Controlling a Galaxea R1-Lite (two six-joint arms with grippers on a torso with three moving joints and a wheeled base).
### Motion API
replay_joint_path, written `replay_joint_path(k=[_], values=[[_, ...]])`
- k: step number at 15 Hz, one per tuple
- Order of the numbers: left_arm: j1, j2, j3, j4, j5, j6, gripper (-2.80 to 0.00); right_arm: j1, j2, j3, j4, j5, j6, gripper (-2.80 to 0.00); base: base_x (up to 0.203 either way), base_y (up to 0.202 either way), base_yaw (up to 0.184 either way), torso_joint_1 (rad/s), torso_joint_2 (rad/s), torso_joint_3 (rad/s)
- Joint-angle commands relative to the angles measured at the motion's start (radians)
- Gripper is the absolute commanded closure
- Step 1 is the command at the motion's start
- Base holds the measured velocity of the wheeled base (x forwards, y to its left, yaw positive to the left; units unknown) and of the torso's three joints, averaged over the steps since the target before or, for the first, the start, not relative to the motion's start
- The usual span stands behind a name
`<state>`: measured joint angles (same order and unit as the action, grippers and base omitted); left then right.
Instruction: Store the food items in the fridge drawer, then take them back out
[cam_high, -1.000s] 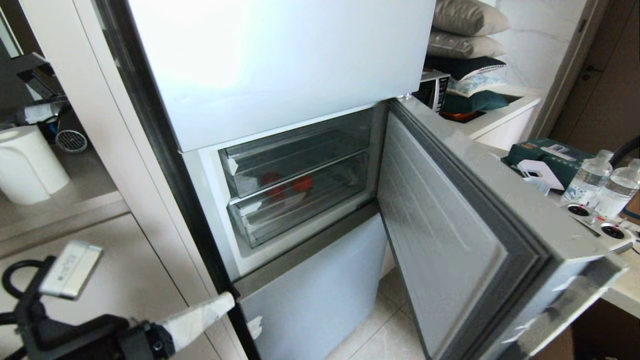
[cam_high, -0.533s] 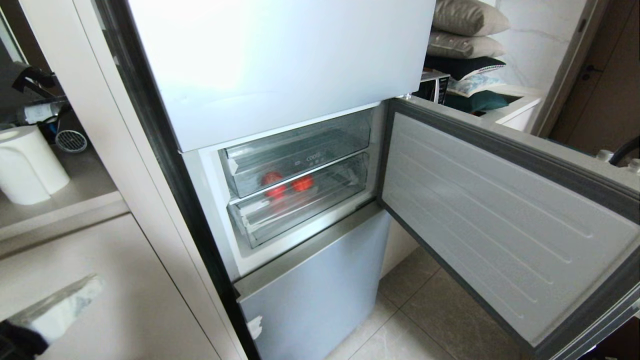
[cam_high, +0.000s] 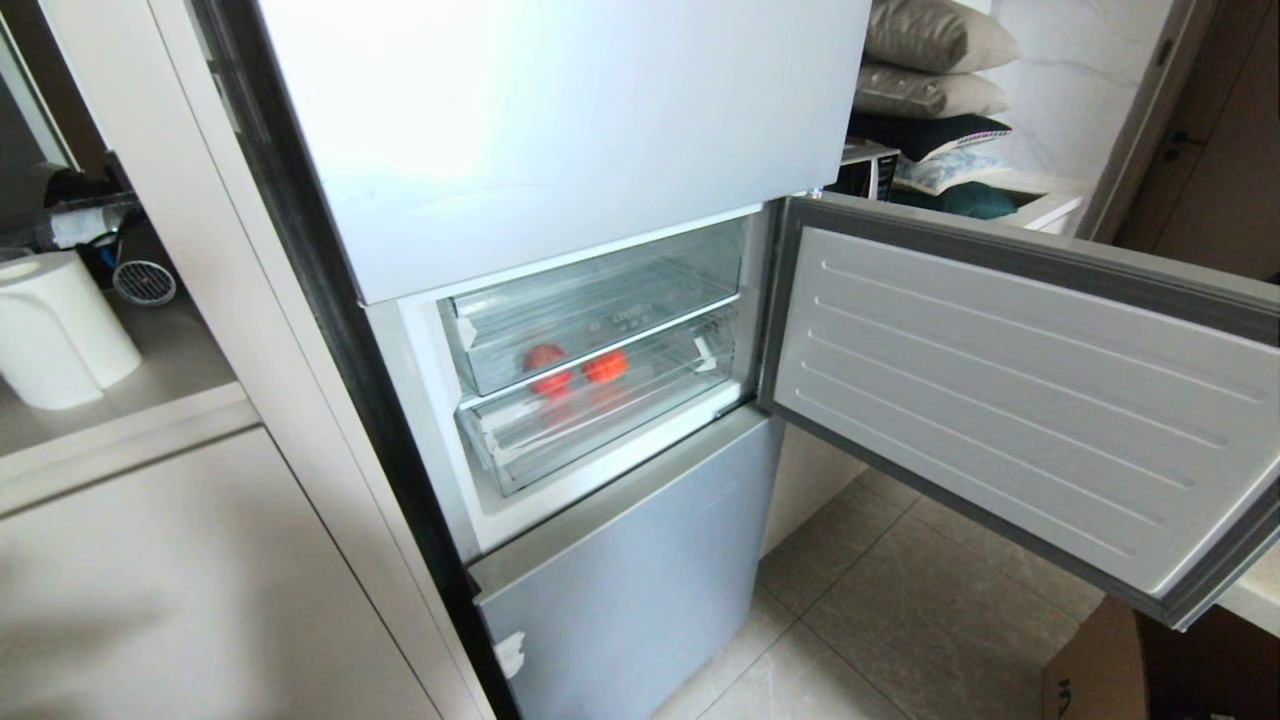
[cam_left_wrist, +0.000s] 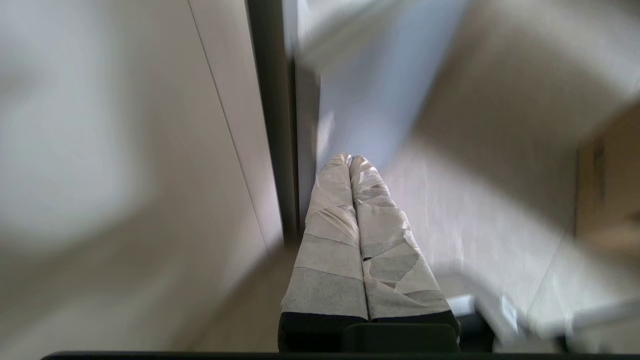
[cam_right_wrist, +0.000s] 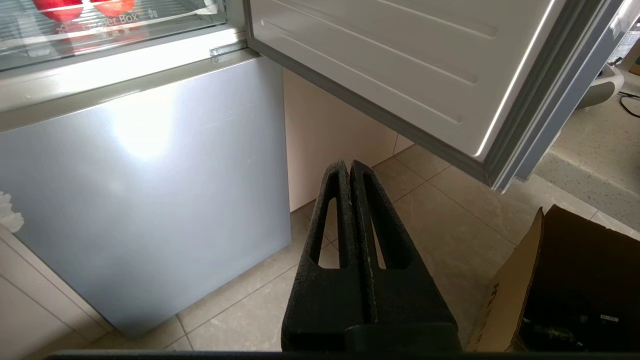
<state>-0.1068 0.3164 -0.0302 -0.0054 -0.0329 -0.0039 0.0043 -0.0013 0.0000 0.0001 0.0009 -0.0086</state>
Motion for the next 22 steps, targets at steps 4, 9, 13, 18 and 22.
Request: replay_joint_path(k=[4, 9, 13, 18, 22], values=[[0.12, -0.112, -0.004, 0.097, 0.035, 0.067, 0.0, 0.0, 0.0, 0.0, 0.0, 0.001, -0.002, 0.0, 0.0, 0.0, 0.0, 0.0, 0.0, 0.0], [0.114, -0.323, 0.003, 0.083, -0.005, 0.124, 0.0, 0.0, 0.0, 0.0, 0.0, -0.001, -0.001, 0.0, 0.0, 0.0, 0.0, 0.0, 0.0, 0.0], [0.108, -0.315, 0.009, 0.068, 0.035, 0.037, 0.0, 0.0, 0.0, 0.0, 0.0, -0.001, -0.001, 0.0, 0.0, 0.0, 0.0, 0.0, 0.0, 0.0], [0.11, -0.315, 0.009, 0.068, 0.037, 0.018, 0.0, 0.0, 0.0, 0.0, 0.0, -0.001, -0.001, 0.0, 0.0, 0.0, 0.0, 0.0, 0.0, 0.0], [0.109, -0.315, 0.009, 0.068, 0.037, 0.018, 0.0, 0.0, 0.0, 0.0, 0.0, -0.001, 0.001, 0.0, 0.0, 0.0, 0.0, 0.0, 0.0, 0.0]])
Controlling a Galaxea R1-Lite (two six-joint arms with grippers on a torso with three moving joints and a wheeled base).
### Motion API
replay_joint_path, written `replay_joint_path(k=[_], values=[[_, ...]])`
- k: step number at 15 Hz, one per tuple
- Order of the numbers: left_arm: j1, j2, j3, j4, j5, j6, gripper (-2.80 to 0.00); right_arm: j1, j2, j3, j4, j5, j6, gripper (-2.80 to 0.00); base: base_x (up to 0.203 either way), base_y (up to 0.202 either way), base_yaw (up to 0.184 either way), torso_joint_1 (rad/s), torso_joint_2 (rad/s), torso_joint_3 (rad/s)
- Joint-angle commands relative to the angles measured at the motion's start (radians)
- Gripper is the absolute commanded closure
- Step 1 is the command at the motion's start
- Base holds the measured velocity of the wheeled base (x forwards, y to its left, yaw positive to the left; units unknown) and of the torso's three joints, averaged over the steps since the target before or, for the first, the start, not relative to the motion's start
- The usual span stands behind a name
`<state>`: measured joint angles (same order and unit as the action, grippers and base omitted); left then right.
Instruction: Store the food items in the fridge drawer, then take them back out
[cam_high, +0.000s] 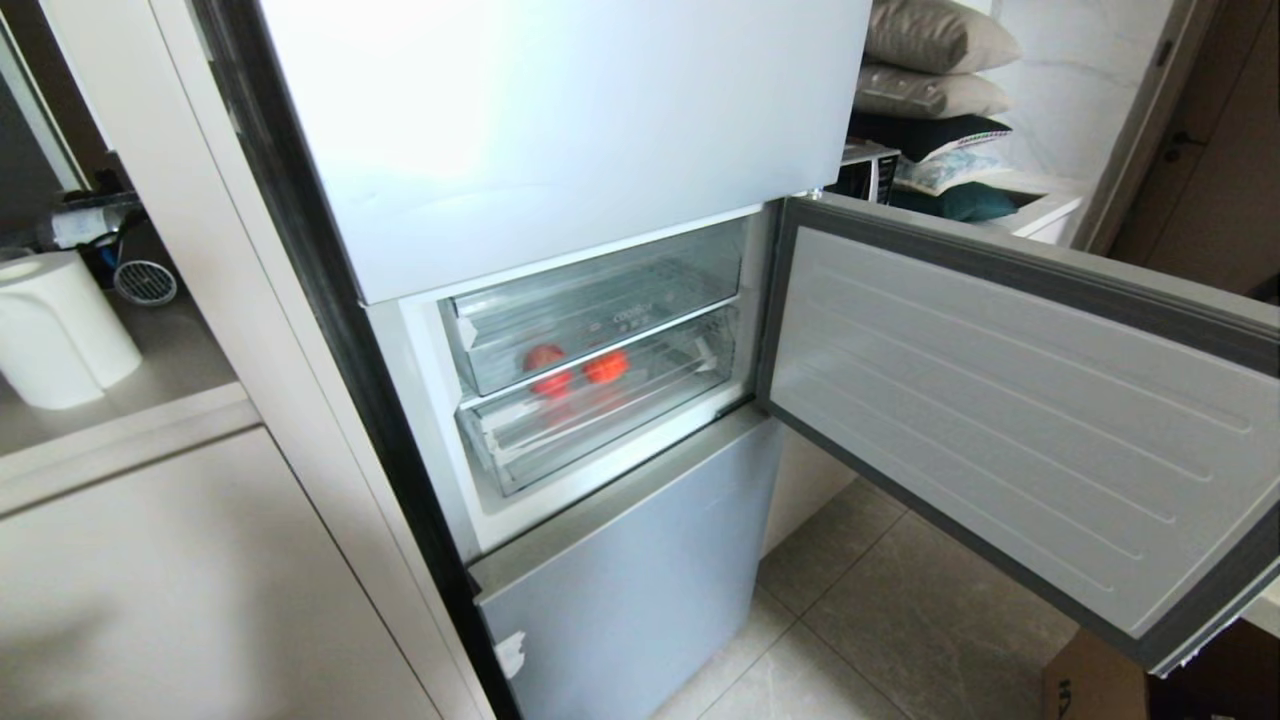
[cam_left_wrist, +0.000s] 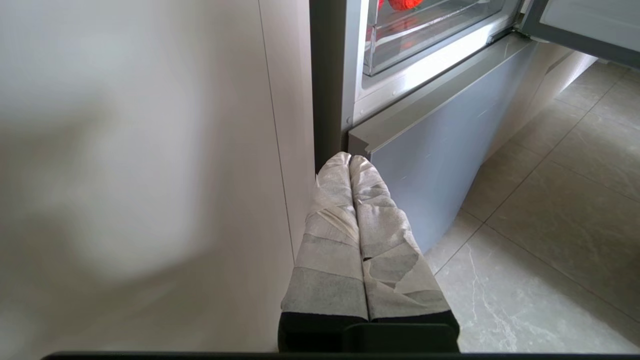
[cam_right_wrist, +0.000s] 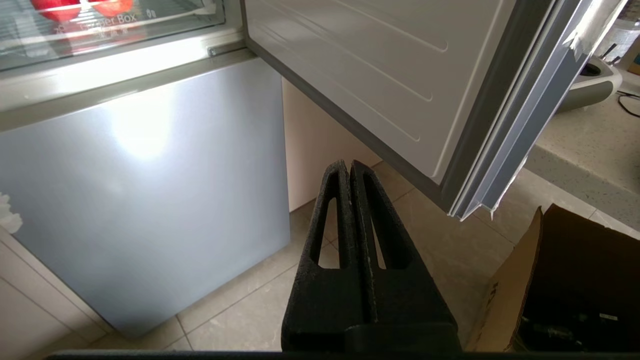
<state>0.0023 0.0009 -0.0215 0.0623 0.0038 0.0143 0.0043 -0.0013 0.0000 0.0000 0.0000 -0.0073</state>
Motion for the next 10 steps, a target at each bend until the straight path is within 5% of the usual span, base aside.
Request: replay_joint_path(k=[1, 3, 10], values=[[0.001, 0.001, 0.0, 0.001, 0.001, 0.0, 0.0, 0.0, 0.001, 0.0, 0.0, 0.0, -0.002, 0.0, 0.0, 0.0, 0.0, 0.0, 0.0, 0.0], [0.001, 0.001, 0.0, 0.001, 0.001, 0.0, 0.0, 0.0, 0.0, 0.0, 0.0, 0.0, 0.0, 0.0, -0.003, -0.004, 0.04, -0.001, 0.0, 0.001], [0.001, 0.001, 0.0, 0.001, 0.001, 0.0, 0.0, 0.0, 0.0, 0.0, 0.0, 0.0, 0.0, 0.0, 0.002, -0.007, 0.168, 0.0, 0.0, 0.001]])
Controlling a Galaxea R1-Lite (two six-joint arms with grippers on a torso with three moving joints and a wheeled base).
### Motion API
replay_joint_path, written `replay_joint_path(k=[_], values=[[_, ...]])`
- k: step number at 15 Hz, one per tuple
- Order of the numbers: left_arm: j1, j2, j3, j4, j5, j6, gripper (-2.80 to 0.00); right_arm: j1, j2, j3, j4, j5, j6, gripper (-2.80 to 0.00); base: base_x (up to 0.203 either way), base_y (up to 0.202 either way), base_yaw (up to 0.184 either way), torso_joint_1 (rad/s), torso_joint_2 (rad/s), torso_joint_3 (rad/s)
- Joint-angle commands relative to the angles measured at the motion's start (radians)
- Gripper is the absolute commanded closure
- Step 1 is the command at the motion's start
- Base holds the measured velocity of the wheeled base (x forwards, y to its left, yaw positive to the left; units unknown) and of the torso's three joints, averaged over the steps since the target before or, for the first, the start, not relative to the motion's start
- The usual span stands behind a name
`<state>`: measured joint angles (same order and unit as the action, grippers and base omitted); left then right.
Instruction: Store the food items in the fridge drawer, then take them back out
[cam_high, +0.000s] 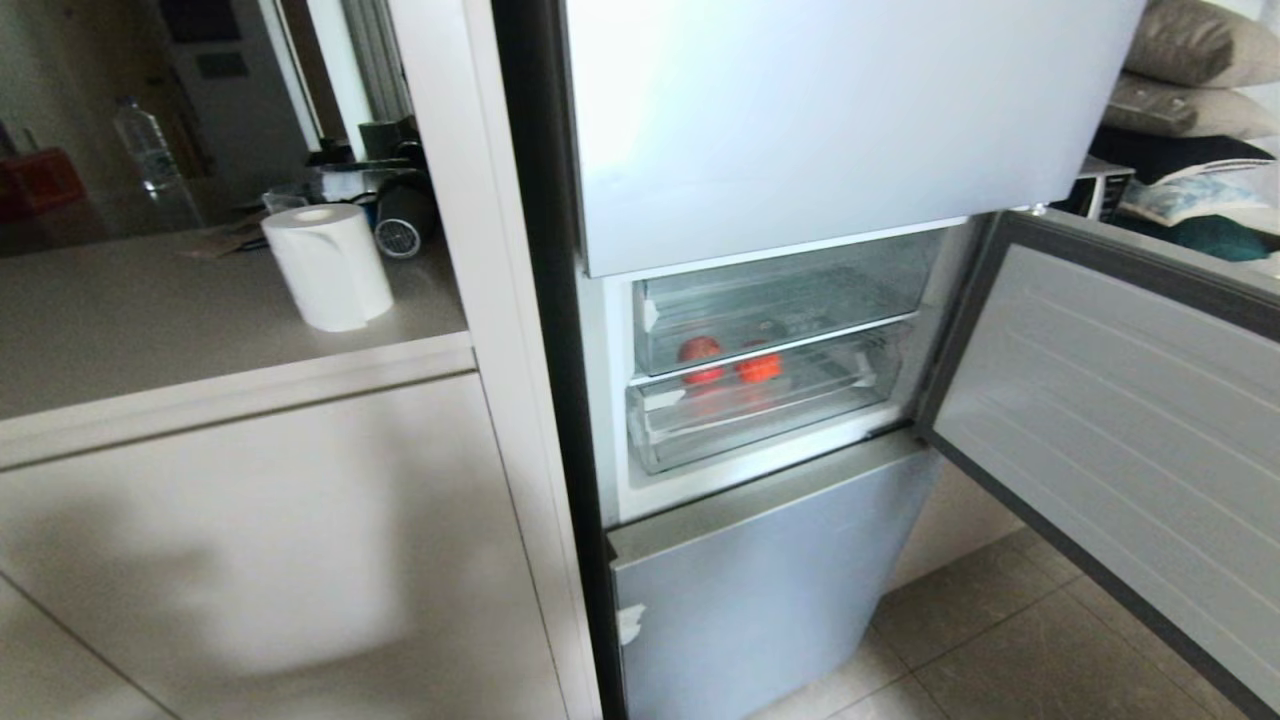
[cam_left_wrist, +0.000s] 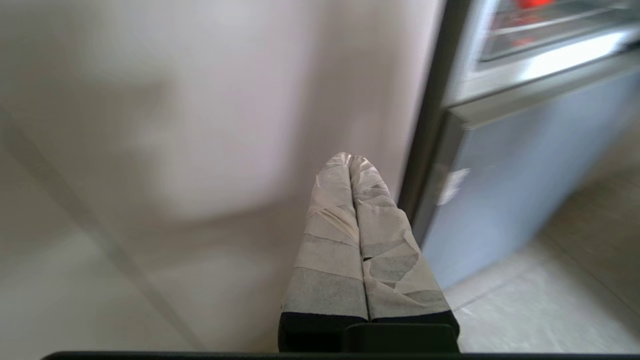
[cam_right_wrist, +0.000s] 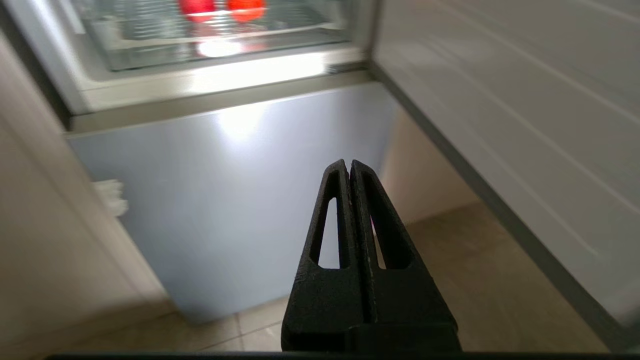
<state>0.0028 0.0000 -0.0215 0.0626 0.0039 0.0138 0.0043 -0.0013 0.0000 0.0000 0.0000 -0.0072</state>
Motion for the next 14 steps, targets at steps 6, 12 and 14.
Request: replay_joint_path(k=[6, 12, 14], values=[[0.0, 0.002, 0.0, 0.0, 0.001, 0.0, 0.0, 0.0, 0.0, 0.0, 0.0, 0.0, -0.002, 0.0, 0.004, -0.009, 0.172, 0.002, 0.0, 0.002], [-0.001, 0.002, 0.0, 0.0, 0.001, 0.0, 0.0, 0.0, 0.0, 0.001, 0.0, 0.006, -0.035, 0.0, 0.0, -0.002, 0.036, 0.0, 0.0, 0.001], [0.0, 0.002, 0.0, 0.0, 0.001, 0.001, 0.0, 0.0, 0.022, -0.01, 0.021, 0.007, -0.066, 0.0, 0.0, 0.0, 0.0, 0.0, 0.0, 0.0]])
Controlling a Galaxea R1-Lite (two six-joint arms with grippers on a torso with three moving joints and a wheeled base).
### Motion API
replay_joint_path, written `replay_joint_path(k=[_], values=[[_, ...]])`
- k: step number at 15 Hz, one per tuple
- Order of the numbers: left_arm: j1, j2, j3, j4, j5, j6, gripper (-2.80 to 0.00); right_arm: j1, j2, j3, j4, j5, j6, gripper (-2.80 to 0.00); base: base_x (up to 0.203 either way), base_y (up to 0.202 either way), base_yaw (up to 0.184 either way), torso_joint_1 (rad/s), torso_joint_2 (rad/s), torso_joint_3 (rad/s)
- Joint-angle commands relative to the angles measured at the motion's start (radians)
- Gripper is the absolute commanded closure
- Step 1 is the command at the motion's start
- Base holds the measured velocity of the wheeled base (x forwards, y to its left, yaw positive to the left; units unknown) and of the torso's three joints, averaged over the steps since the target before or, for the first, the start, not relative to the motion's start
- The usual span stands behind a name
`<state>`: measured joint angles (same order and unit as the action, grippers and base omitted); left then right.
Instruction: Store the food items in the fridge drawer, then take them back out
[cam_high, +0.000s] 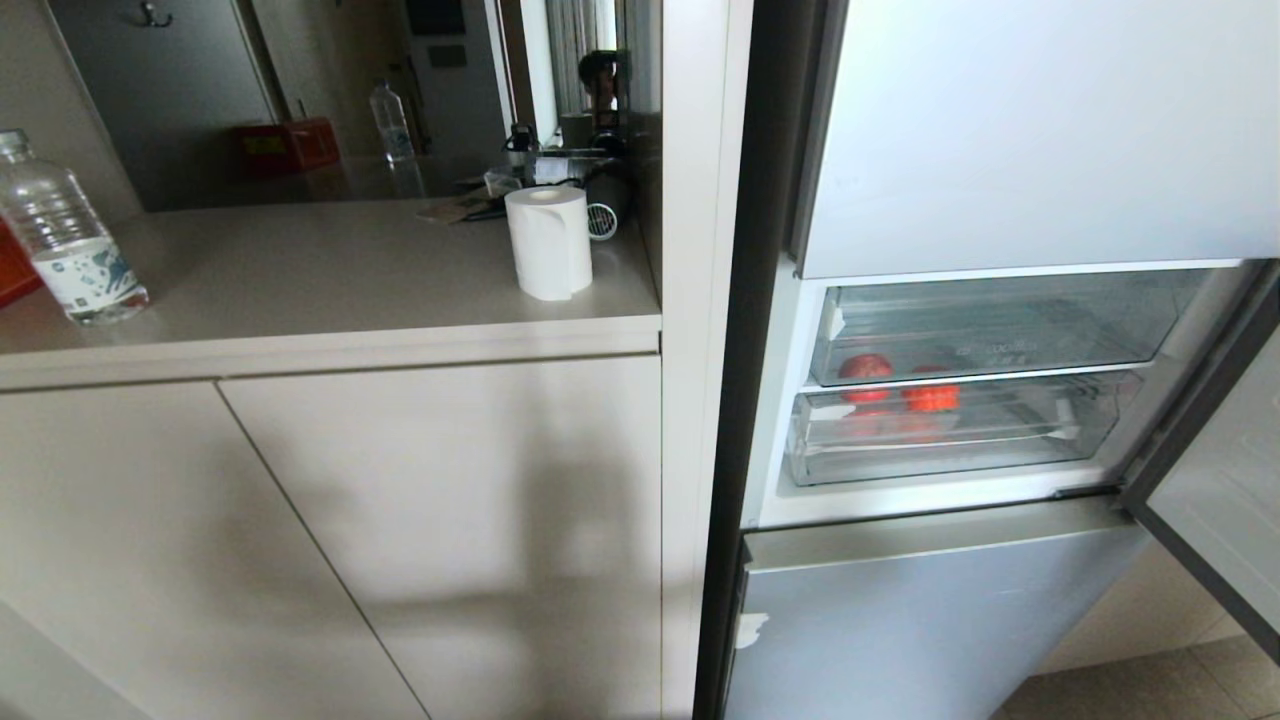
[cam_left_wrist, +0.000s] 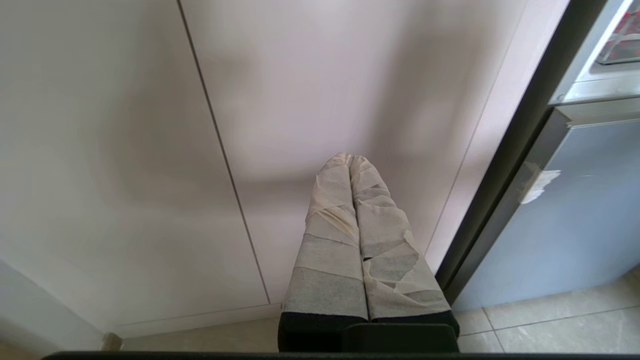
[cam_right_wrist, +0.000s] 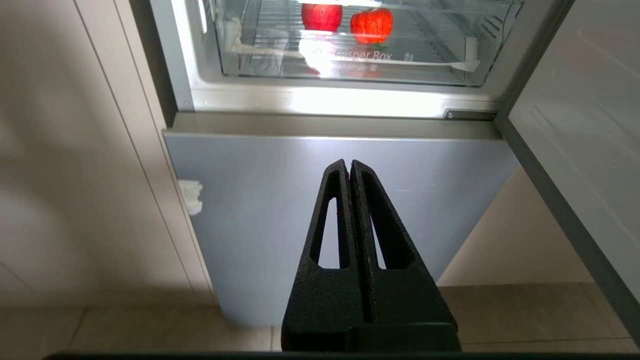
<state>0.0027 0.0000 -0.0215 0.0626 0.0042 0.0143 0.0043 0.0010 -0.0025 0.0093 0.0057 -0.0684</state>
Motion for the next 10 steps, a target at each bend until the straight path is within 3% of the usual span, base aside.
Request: replay_joint_path(k=[1, 6, 10], values=[[0.0, 0.002, 0.0, 0.0, 0.0, 0.0, 0.0, 0.0, 0.073, -0.031, 0.023, 0.005, -0.002, 0.0, 0.0, 0.0, 0.0, 0.0, 0.0, 0.0], [0.0, 0.002, 0.0, 0.0, 0.0, 0.0, 0.0, 0.003, 0.623, -0.31, -0.007, 0.131, 0.082, 0.0, 0.0, 0.0, 0.0, 0.0, 0.0, 0.0], [-0.001, 0.002, 0.0, 0.0, 0.0, 0.0, 0.0, 0.01, 1.112, -0.408, -0.236, 0.254, 0.141, 0.0, 0.0, 0.0, 0.0, 0.0, 0.0, 0.0]])
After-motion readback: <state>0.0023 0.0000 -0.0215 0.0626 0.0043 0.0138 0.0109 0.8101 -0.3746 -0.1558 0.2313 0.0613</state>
